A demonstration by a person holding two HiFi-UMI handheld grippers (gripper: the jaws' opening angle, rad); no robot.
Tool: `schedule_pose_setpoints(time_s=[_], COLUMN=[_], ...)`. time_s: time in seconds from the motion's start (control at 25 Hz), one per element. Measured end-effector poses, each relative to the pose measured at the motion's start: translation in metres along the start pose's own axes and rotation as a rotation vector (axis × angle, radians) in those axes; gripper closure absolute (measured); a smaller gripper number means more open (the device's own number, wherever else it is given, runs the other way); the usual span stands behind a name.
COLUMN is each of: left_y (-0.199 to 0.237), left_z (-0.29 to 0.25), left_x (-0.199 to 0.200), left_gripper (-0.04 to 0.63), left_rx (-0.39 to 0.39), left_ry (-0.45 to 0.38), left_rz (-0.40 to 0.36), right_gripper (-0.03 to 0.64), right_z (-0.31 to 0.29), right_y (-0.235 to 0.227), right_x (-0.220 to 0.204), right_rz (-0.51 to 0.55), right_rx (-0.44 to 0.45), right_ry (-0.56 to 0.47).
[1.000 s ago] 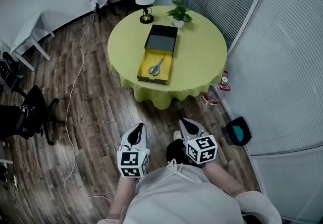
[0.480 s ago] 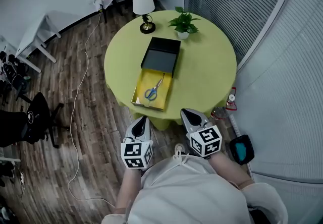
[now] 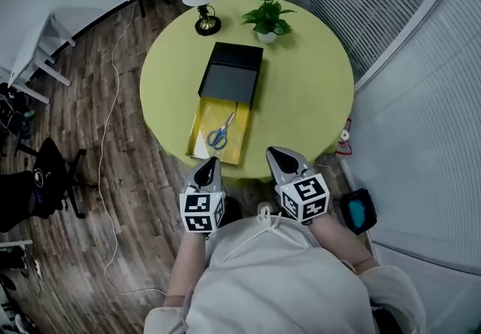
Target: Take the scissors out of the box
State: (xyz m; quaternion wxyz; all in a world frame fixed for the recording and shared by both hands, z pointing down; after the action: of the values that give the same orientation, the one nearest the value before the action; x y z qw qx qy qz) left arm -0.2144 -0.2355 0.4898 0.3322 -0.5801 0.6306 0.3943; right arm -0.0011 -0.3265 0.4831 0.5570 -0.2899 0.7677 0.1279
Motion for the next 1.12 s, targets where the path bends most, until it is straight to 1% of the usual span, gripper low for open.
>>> schedule_pose_setpoints(time_s=[0.08,0.2,0.36,0.48,0.56,0.64,0.72,0.84,0.92,1.0,1.08,1.12], left_y=[0.012,0.031,0.053,0.065,0.07,0.074,0.078,0.083,0.085,0.085,0.086,0.087], left_z=[-0.02,-0.053,-0.101,-0.136,-0.156,-0.175,-0.189,-0.206,-0.213,-0.218,-0.223,-0.224], left_x=[0.001,0.002,0.002,-0.002,-0.01,-0.018,-0.026,-0.037,-0.04,-0.044,-0.048,-0.049], left_gripper=[0.589,0.588,0.552,0.535,0.506,0.494,0.485,0.46,0.46,0.459,0.456,0.482], left_rx=[-0.03,-0.099,-0.196,-0.237,-0.259,-0.28,-0.284,-0.271,-0.271,-0.269,-0.254,-0.249], left_ry=[0.058,0.155,0.323,0.446,0.526,0.596,0.659,0.744,0.788,0.82,0.829,0.823], left_rz=[-0.033,-0.081,-0.13,-0.164,-0.199,-0.225,-0.238,-0.247,-0.238,-0.232,-0.241,-0.24], right_gripper=[0.617,0.617,0.617,0.617,0.617,0.617,0.617,0.617,0.617,0.617,0.617,0.617], right_z=[-0.008,-0.021,-0.039,-0.052,-0.058,-0.062,-0.066,-0.069,-0.07,-0.071,-0.073,-0.075], right_y=[-0.003,-0.005,-0.003,-0.002,-0.001,-0.001,-0.002,-0.005,-0.008,-0.011,-0.013,-0.014], right_x=[0.003,0.006,0.006,0.002,0.0,-0.001,-0.001,-0.002,-0.002,-0.001,-0.001,-0.002], right_rz=[-0.022,-0.057,-0.104,-0.127,-0.143,-0.155,-0.165,-0.173,-0.178,-0.183,-0.185,-0.186], right_rx=[-0.039,-0.11,-0.189,-0.24,-0.266,-0.286,-0.301,-0.326,-0.343,-0.354,-0.358,-0.359], right_ry=[-0.005,0.002,0.018,0.036,0.047,0.056,0.062,0.071,0.076,0.08,0.084,0.087])
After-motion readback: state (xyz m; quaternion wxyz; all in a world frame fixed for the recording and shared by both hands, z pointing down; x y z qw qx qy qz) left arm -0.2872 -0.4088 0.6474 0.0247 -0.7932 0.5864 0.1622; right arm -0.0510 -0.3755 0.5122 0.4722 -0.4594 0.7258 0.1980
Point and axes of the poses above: the fingertips, and each gripper's own axes: z backward along the fingers, y to its left, x out of its top, the point moved 10 cm from there along z, backward along the fingers, and after that the axes turned 4 degrees about z, right-handed, at the moved point
